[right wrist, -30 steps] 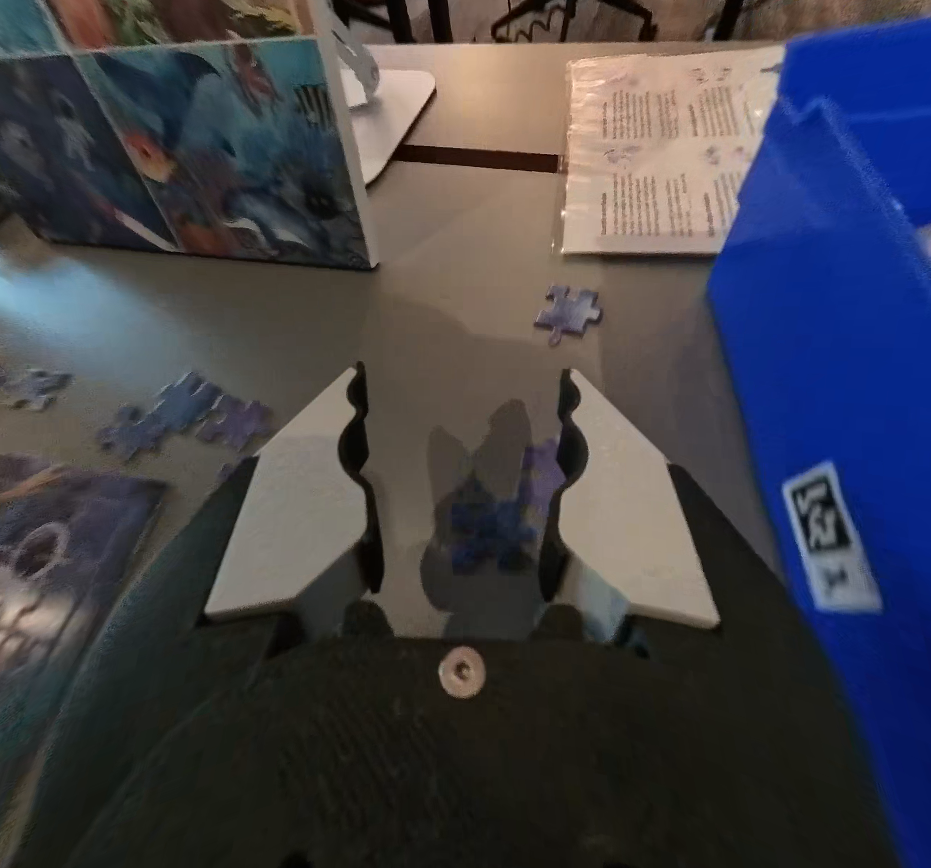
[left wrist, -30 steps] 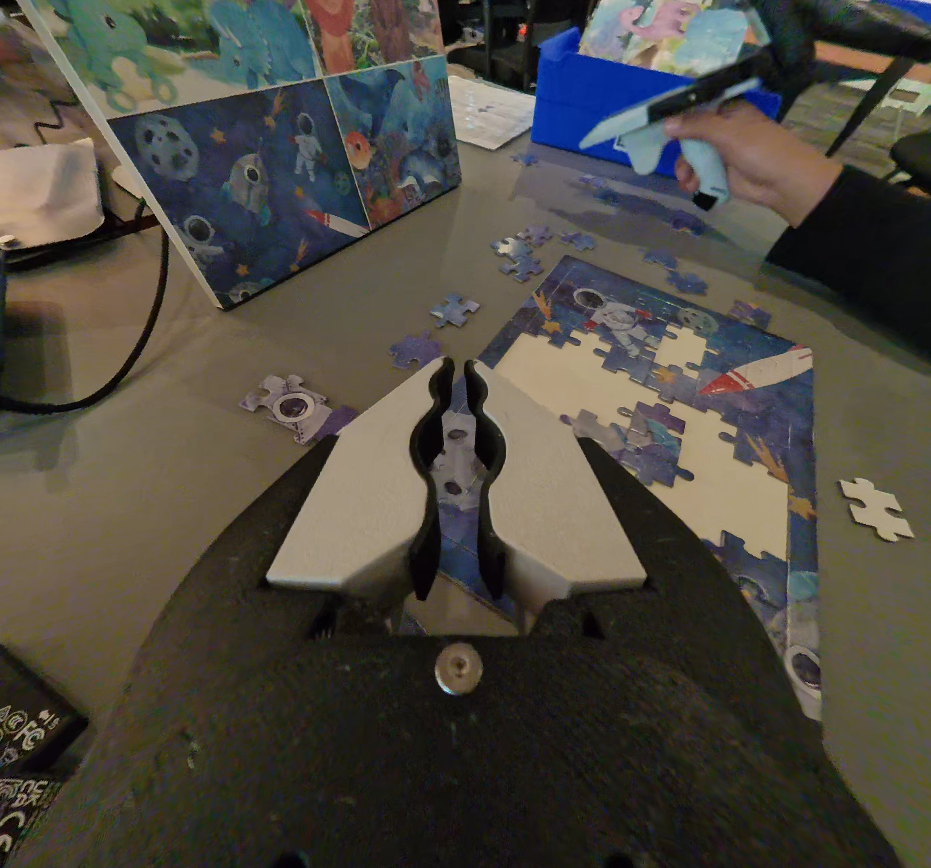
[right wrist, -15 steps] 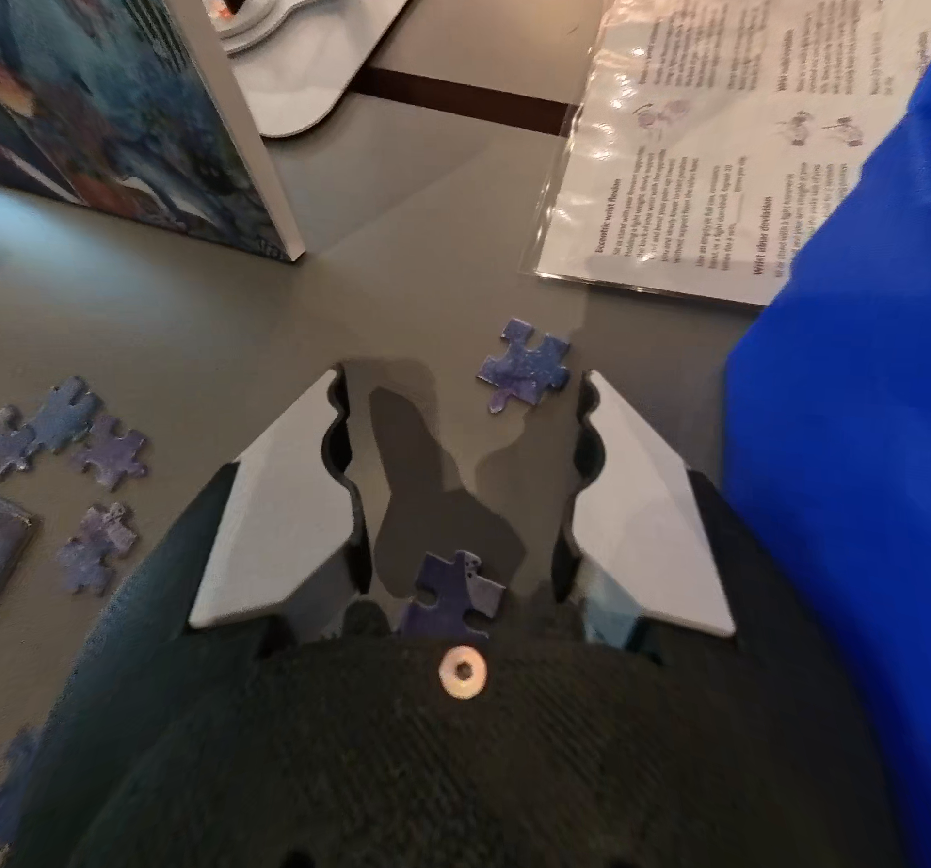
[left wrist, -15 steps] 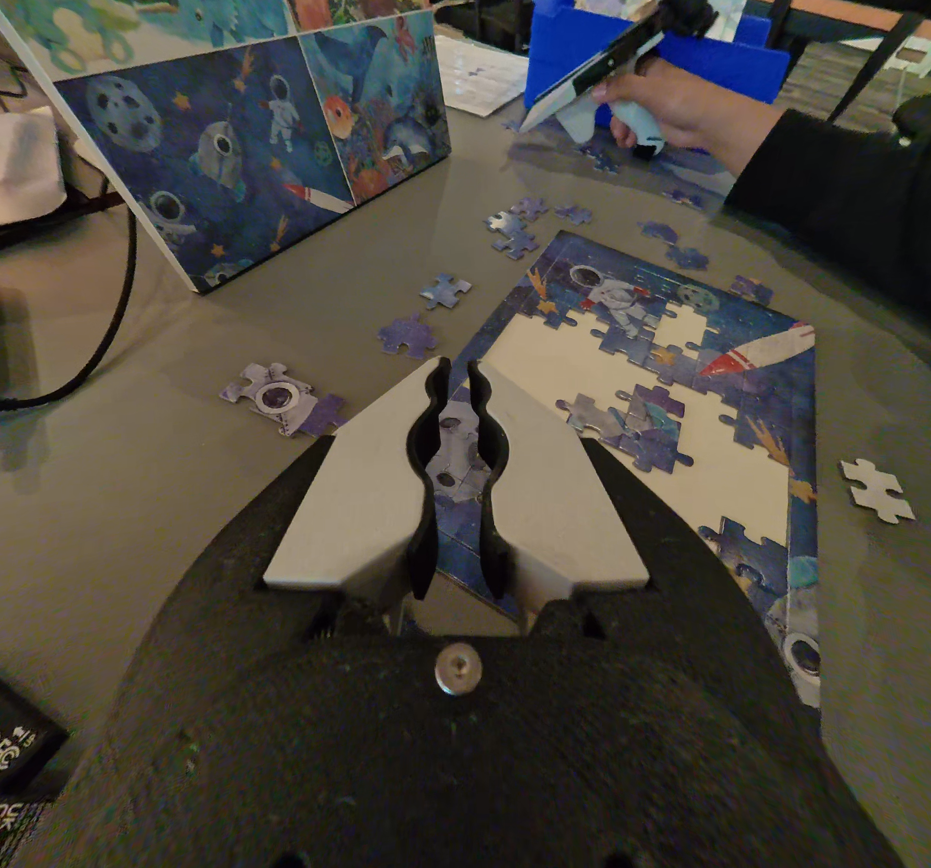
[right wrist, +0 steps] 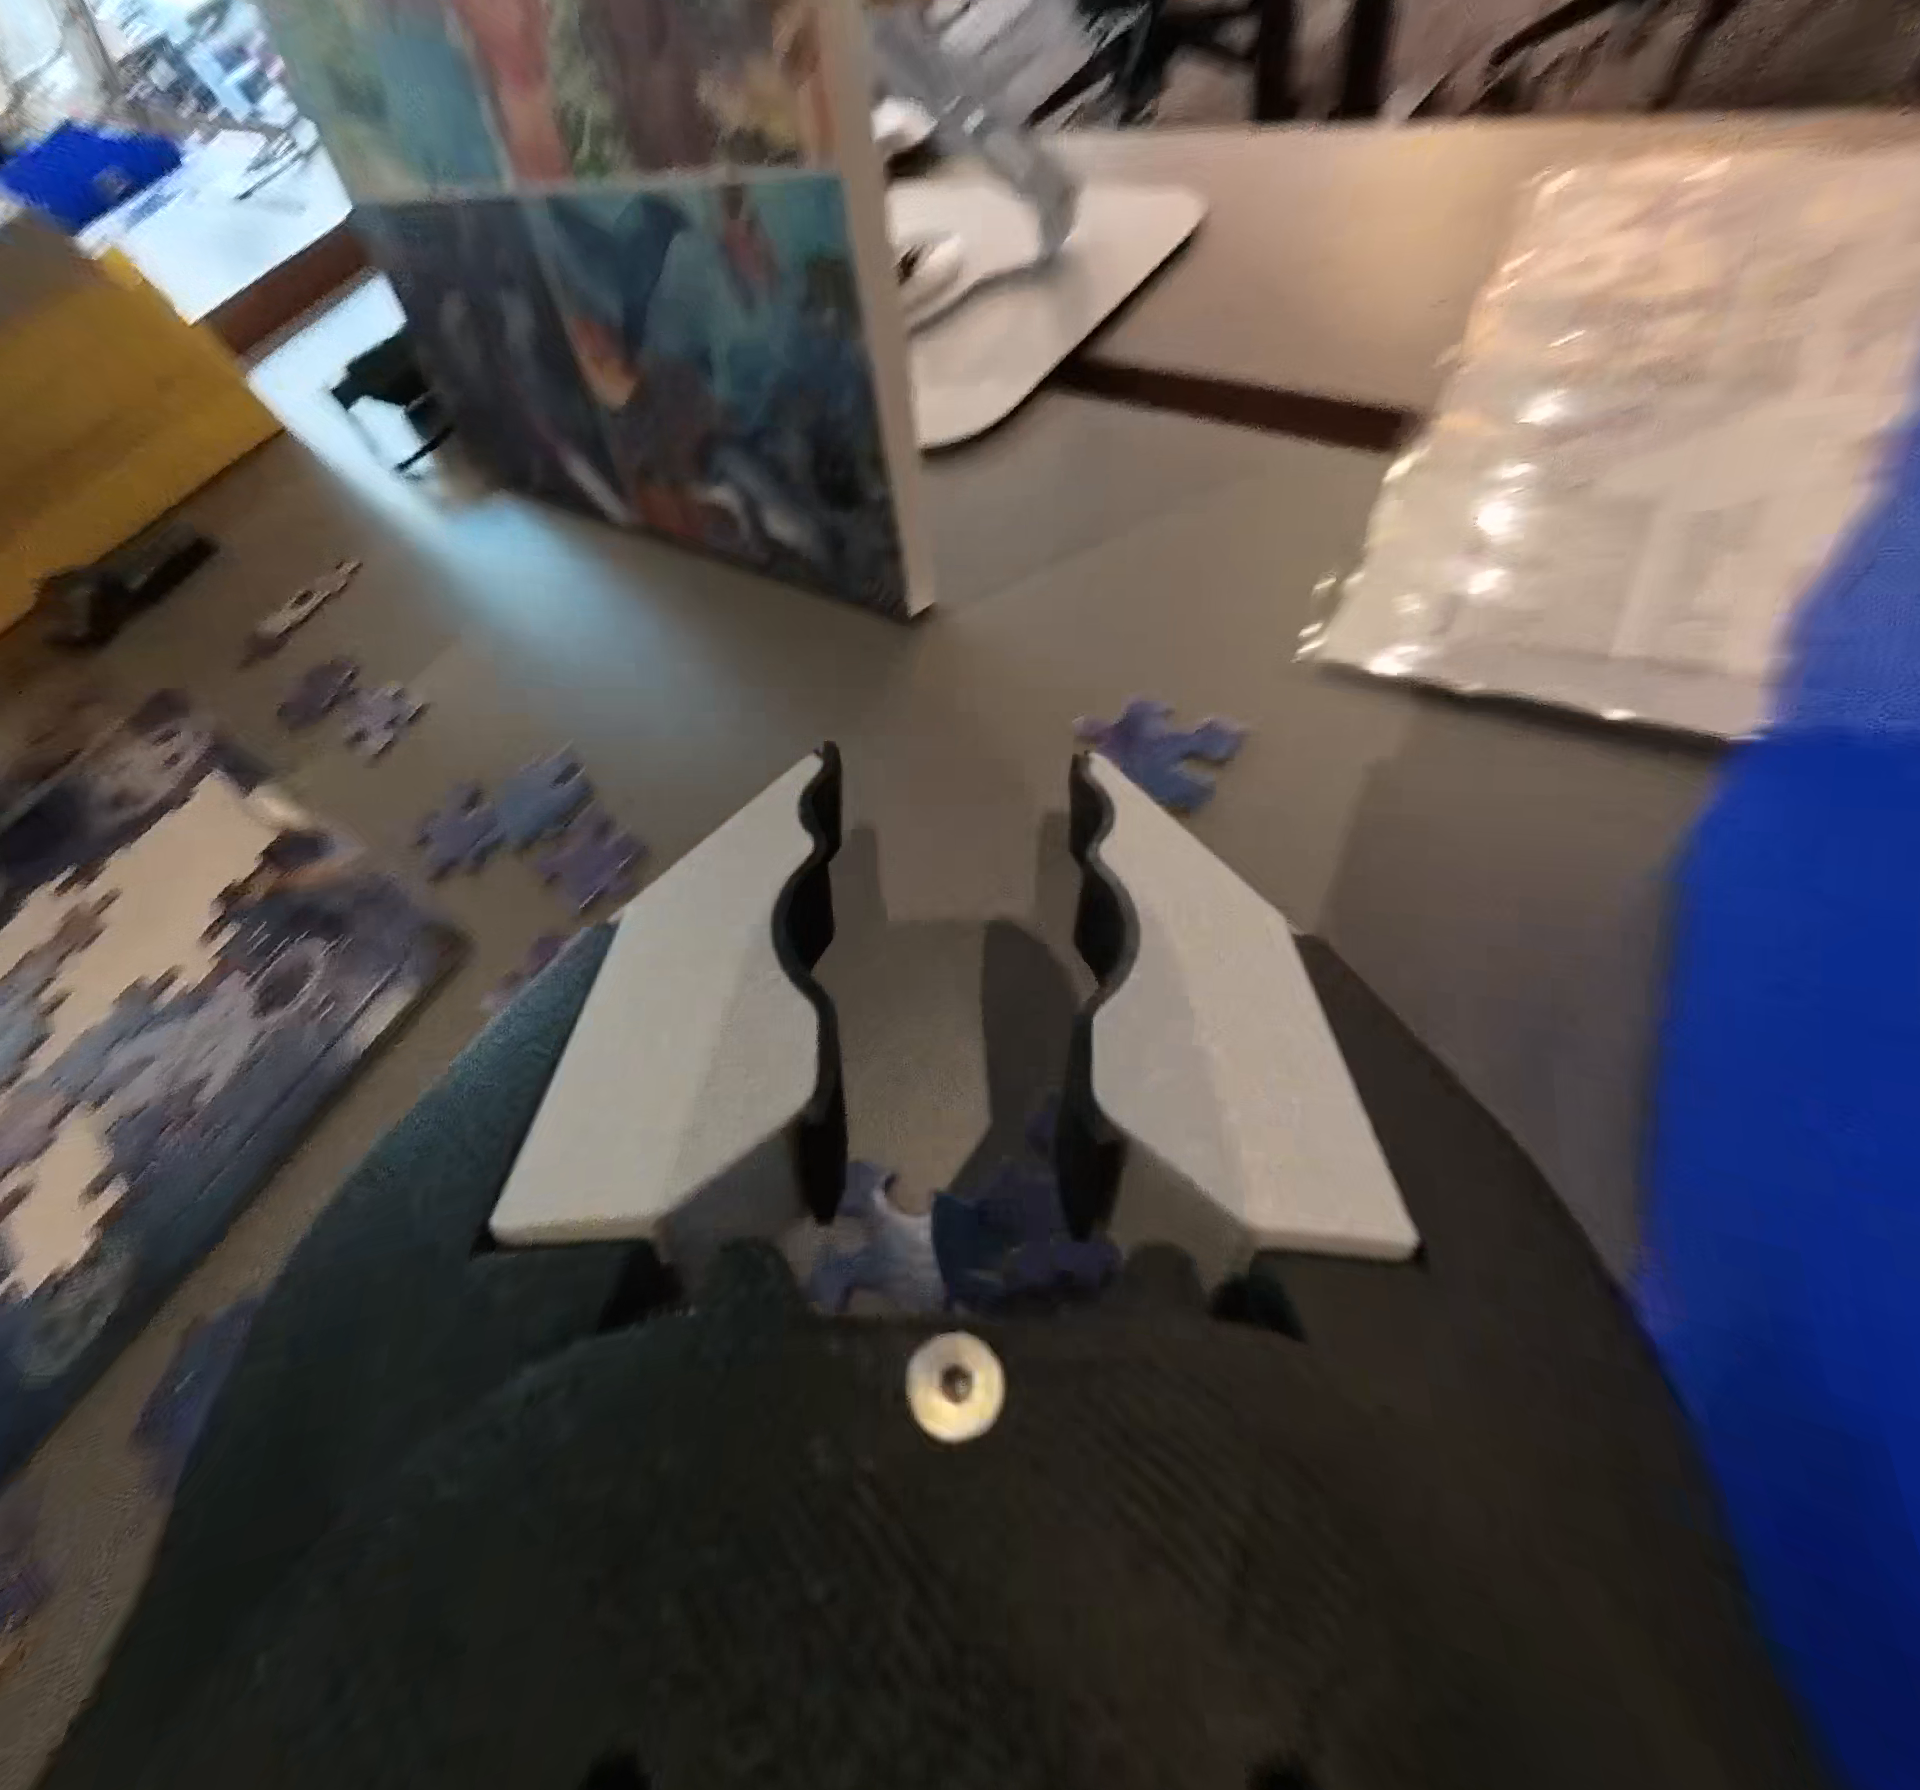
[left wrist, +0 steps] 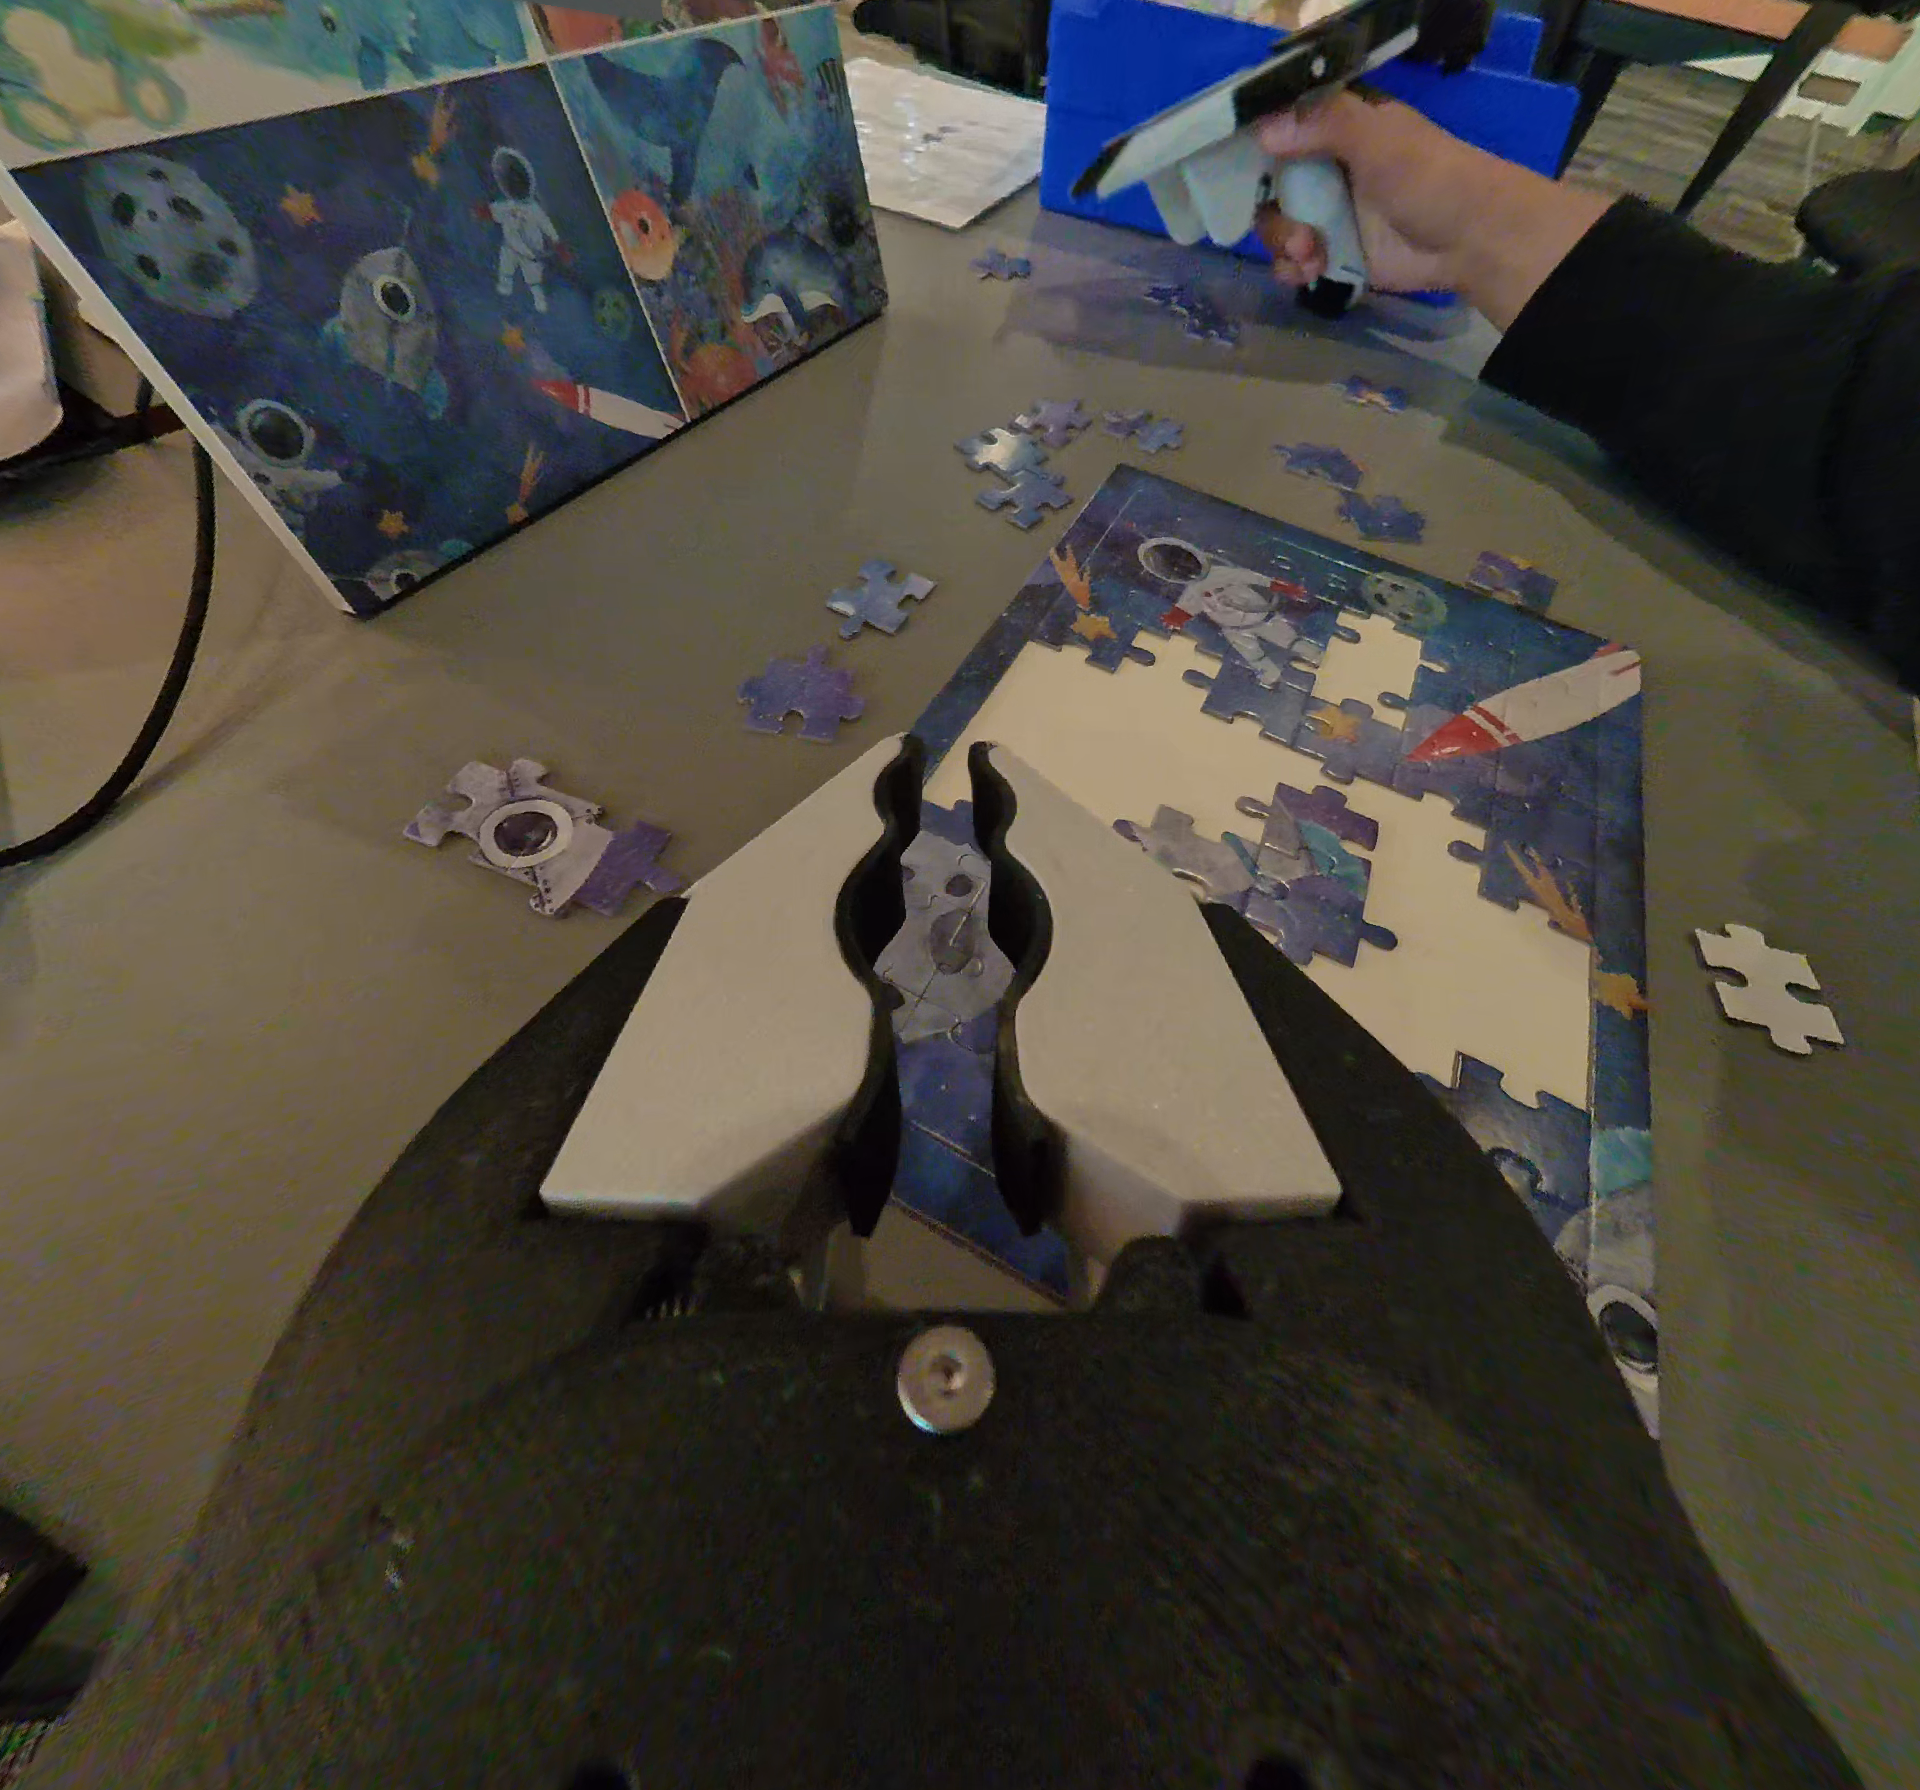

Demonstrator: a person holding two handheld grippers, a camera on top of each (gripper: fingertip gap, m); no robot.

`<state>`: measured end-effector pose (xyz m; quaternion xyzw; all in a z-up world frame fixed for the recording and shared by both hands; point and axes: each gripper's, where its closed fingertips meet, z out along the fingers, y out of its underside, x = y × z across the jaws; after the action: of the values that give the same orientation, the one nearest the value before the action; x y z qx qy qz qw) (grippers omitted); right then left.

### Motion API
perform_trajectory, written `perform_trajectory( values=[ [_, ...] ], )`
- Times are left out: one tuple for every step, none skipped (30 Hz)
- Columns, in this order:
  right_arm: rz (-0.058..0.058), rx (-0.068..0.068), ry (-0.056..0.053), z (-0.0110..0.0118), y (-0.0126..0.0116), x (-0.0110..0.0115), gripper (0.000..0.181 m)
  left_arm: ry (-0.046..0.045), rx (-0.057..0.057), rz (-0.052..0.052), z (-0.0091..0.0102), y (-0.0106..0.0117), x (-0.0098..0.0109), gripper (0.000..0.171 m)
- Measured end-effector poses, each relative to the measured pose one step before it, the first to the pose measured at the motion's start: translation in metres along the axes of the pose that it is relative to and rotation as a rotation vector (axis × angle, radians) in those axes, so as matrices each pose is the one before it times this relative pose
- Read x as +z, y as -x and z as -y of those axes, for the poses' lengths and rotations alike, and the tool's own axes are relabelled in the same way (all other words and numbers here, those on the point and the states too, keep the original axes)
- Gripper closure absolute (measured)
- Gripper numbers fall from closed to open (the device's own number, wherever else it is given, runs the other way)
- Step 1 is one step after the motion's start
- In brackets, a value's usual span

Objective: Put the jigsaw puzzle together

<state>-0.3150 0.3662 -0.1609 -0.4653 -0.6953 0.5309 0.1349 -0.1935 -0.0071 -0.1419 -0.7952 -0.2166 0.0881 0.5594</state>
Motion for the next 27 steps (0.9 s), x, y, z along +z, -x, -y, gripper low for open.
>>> perform_trajectory(
  values=[
    [-0.0386,-0.0044,-0.0348,0.00528,-0.00702,-0.00297,0.137,0.00212,0.0017,-0.0006,-0.00025,-0.00031,0.00036,0.166],
    [-0.0379,-0.0096,-0.0134,0.00157,-0.00578,-0.00034,0.137,0.0034,0.0012,0.0003,-0.00049,0.00001,0.0003,0.166],
    [-0.0416,-0.006,0.0105,-0.00179,-0.00606,0.0016,0.136,0.00316,0.0008,0.0004,-0.00053,0.0001,0.00039,0.165],
    [-0.0276,-0.0081,0.0247,-0.00307,-0.00388,0.0025,0.133,0.0018,0.0006,0.0,-0.00023,0.0,0.0002,0.166],
    [-0.0217,-0.0159,0.0259,-0.00291,-0.00226,0.00325,0.13,0.00032,0.0005,-0.0004,-0.00004,-0.00015,0.00002,0.166],
    [-0.0263,-0.0232,0.0229,-0.00246,-0.00216,0.00336,0.13,-0.00072,0.0003,0.0,0.00008,-0.00007,0.00001,0.165],
    [-0.0271,-0.0253,0.0222,-0.00218,-0.00183,0.00345,0.13,0.00052,-0.0001,0.0003,-0.00014,0.00014,0.00004,0.165],
    [-0.0196,-0.0201,0.0245,-0.00266,-0.00081,0.00366,0.13,0.0019,-0.0004,0.0,-0.00025,0.00008,0.00015,0.165],
    [-0.0119,-0.0127,0.0278,-0.00313,0.00003,0.00383,0.13,0.00129,-0.0005,-0.0008,-0.00026,-0.00004,0.00023,0.165],
    [-0.0056,-0.0103,0.0306,-0.00355,0.00071,0.00391,0.128,0.00049,-0.0001,-0.0011,-0.00013,-0.00019,0.00009,0.165],
    [-0.003,-0.012,0.0326,-0.0039,0.00113,0.00403,0.125,0.00079,0.0007,-0.0002,-0.00005,-0.0002,0.00016,0.165],
    [-0.0016,-0.0154,0.032,-0.00366,0.00135,0.00398,0.122,0.00094,0.0014,0.0006,-0.00004,0.00006,0.00019,0.165],
    [0.0016,-0.0181,0.0301,-0.00332,0.00203,0.00392,0.121,0.00157,0.0012,0.0009,-0.00025,0.0,0.00014,0.165],
    [-0.0005,-0.0192,0.0114,-0.00035,0.00225,0.00253,0.123,0.00152,0.0007,0.0007,-0.00022,0.00015,0.00014,0.164],
    [0.0146,-0.0167,0.0021,0.00067,0.00472,0.00124,0.125,0.00136,0.0003,0.0006,-0.00022,0.00003,0.00011,0.164],
    [0.0462,-0.0126,-0.0023,0.00069,0.00956,0.00018,0.136,0.00091,0.0,0.0014,-0.00019,0.00029,0.00001,0.164],
    [0.0824,-0.0057,0.0,0.0002,0.01466,-0.00056,0.15,-0.00005,0.0003,0.0005,-0.00005,0.00005,-0.00012,0.164],
    [0.0874,0.0038,0.0032,0.0,0.01423,0.00012,0.152,-0.00097,-0.0002,-0.0004,0.00015,-0.00022,-0.00013,0.164],
    [0.04,0.0108,-0.007,0.00145,0.00557,-0.00024,0.148,-0.0007,-0.0003,-0.0007,0.00007,-0.00008,-0.00004,0.164],
    [-0.01,0.0118,-0.0274,0.00437,-0.00297,-0.0017,0.148,0.0004,0.0002,0.0001,-0.00005,-0.00011,0.00002,0.164],
    [-0.0233,0.0067,-0.0442,0.00732,-0.00537,-0.0027,0.147,0.00087,0.0006,0.0005,-0.00016,0.00017,0.0001,0.164],
    [-0.028,0.0014,-0.0483,0.00853,-0.00608,-0.00241,0.144,0.00089,0.0007,0.0004,-0.00006,0.00002,0.00011,0.164],
    [-0.0349,-0.008,-0.0358,0.00677,-0.00714,-0.00129,0.14,0.00096,0.0005,0.0002,-0.00017,-0.00002,0.00014,0.164],
    [-0.0361,-0.0251,-0.0142,0.00375,-0.00735,0.00034,0.138,0.00106,0.0004,-0.0001,-0.00004,0.0001,0.00017,0.164],
    [-0.0375,-0.0388,0.0038,0.00115,-0.00805,0.00207,0.136,0.00142,0.0008,0.0007,-0.0003,0.00018,0.00018,0.164],
    [-0.0269,-0.0415,0.0131,0.00021,-0.00676,0.00361,0.132,0.00188,0.0015,0.0026,-0.0003,0.00052,0.00003,0.164],
    [-0.0091,-0.0312,0.0178,0.00003,-0.00462,0.00485,0.128,0.00204,0.002,0.005,-0.00042,0.00104,0.00001,0.164]
  ],
)
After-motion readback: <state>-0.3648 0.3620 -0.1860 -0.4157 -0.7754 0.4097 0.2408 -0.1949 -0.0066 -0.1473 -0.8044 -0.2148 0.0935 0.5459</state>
